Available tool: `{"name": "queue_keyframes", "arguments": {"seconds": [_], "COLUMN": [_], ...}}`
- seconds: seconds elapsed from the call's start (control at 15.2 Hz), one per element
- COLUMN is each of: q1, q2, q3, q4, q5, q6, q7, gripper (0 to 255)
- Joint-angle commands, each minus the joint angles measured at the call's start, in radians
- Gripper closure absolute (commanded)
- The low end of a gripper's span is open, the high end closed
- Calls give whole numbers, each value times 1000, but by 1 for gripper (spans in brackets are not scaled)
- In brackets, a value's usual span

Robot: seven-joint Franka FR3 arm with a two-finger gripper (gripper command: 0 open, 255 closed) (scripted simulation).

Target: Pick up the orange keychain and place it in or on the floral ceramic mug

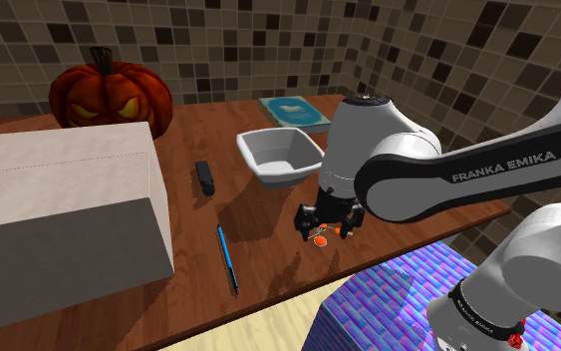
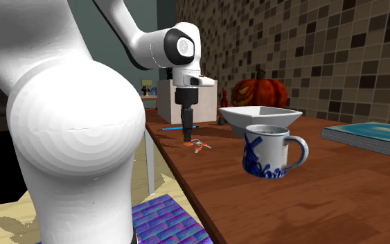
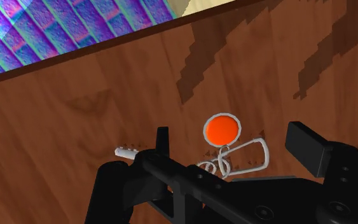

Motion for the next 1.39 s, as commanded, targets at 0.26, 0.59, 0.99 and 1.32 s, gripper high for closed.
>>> {"name": "queue_keyframes", "arguments": {"seconds": [0.26, 0.59, 0.99, 1.32], "q1": [-7, -7, -7, -4], "q2": [42, 42, 44, 30], "q3": [24, 24, 26, 17], "q4": [-21, -21, -21, -15], "q5": [-2, -2, -2, -1], "q6": [63, 63, 65, 45], "q7": [12, 12, 13, 10], "gripper": [0, 0, 255, 255]}}
